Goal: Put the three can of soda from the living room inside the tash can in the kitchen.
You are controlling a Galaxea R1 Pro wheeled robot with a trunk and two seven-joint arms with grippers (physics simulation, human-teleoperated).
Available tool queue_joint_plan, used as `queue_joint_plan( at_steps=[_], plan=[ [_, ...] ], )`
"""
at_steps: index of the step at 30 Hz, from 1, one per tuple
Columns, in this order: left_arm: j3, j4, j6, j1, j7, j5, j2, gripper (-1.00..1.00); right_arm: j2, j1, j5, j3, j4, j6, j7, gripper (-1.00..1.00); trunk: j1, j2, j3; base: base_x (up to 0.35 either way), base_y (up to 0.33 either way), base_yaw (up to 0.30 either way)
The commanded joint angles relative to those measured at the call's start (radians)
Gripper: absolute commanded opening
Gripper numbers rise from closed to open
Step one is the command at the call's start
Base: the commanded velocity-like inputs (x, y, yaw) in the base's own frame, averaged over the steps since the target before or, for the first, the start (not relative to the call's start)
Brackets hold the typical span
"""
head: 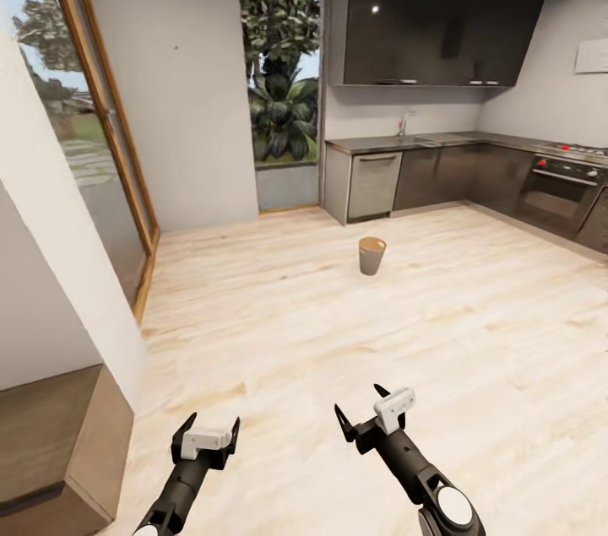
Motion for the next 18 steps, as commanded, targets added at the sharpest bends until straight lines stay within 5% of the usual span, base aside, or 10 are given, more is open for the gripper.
queue_joint_plan(
  at_steps=[1,18],
  plan=[
    [0.0,0.0,0.0,0.0,0.0,0.0,0.0,1.0,0.0,0.0,0.0,0.0,0.0,0.0,0.0,1.0,0.0,0.0,0.0,0.324,0.0,-0.18],
    [-0.001,0.0,-0.001,0.001,-0.002,0.001,0.0,1.0,-0.001,0.0,0.002,-0.003,0.0,-0.001,0.0,1.0,0.0,0.0,0.009,0.324,0.0,-0.199]
  ],
)
